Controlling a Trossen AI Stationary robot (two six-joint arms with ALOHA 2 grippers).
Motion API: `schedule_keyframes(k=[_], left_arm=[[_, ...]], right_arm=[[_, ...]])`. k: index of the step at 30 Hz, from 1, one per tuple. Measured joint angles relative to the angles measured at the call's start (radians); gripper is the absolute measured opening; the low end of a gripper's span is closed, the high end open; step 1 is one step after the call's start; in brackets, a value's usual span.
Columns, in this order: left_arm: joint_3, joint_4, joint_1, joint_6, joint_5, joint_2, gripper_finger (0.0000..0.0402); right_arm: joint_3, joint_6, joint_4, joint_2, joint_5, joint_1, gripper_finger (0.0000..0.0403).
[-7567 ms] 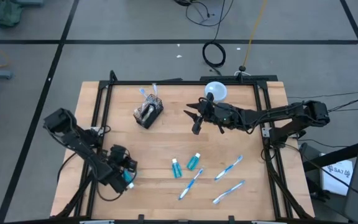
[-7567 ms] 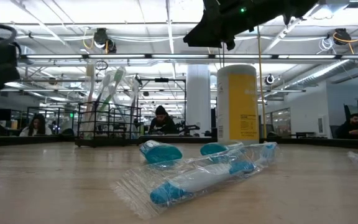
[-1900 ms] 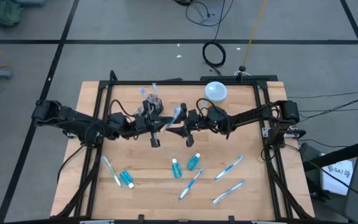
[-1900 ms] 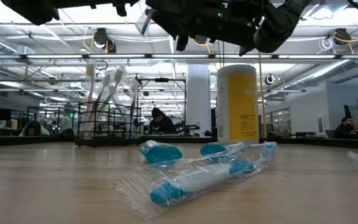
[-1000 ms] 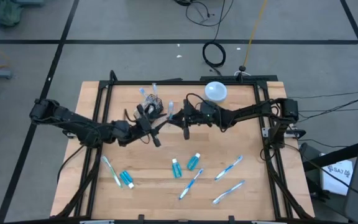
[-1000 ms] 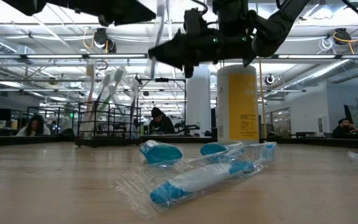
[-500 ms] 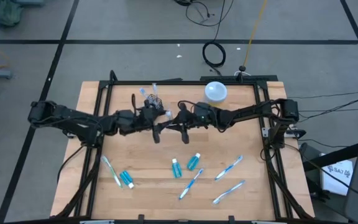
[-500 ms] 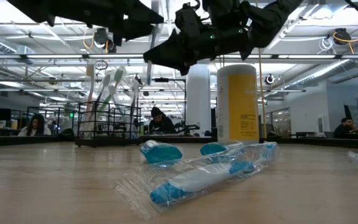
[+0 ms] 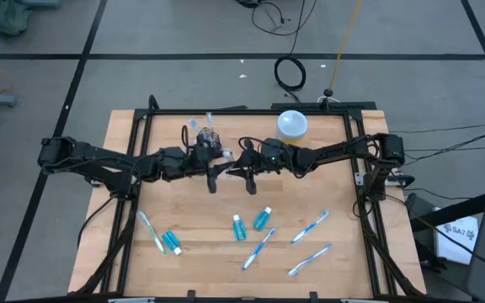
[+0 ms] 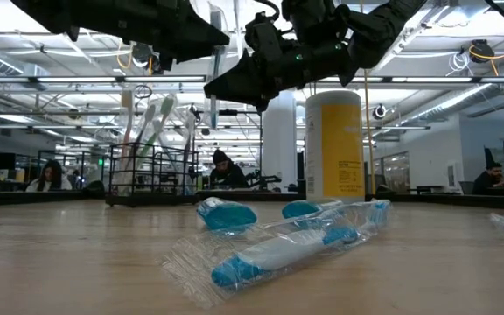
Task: Pick & Place toothbrushing station
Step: Put the left blue toothbrush into the black wire organizer
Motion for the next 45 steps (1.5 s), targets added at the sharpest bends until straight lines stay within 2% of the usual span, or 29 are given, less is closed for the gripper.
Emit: schedule_keyframes(k=[8,10,15,19,23,29,36,40,45], left_arm=[[0.000,-0.010,-0.001,-0.004,0.002,0.000,0.0016],[0.000,-0.010,-0.005,-0.006,0.003,0.000,0.0011],[0.000,-0.015,-0.024,-0.002,-0.004,0.000,0.0027],[0.000,-0.015,-0.043,0.018,-0.018,-0.001,0.0009],[0.000,-0.051,-0.082,0.030,-0.158,-0.069,0.0017],[-0.001,-0.216,-0.191,0.051,-0.442,-0.225,0.0007],[-0.037,-0.321,-0.339,0.036,-0.828,-0.343,0.0006],[-0.132,-0.255,-0.368,-0.035,-0.920,-0.343,0.0009],[-0.284,-0.019,-0.339,-0.050,-0.945,-0.318,0.0007]], right_arm=[[0.000,0.000,-0.003,0.000,0.006,-0.001,0.0060],[0.000,0.012,-0.003,0.000,0.006,-0.001,0.0071],[0.000,0.022,-0.006,0.000,0.002,0.000,0.0107],[-0.001,0.027,-0.023,0.000,0.001,0.000,0.0133],[-0.001,0.026,-0.076,-0.030,0.002,0.000,0.0150],[-0.001,0.026,-0.160,-0.071,0.002,0.000,0.0163],[-0.001,0.026,-0.172,-0.069,0.002,0.002,0.0163],[-0.001,0.026,-0.178,-0.069,0.002,0.002,0.0165],[-0.001,0.026,-0.154,-0.069,0.002,0.002,0.0166]])
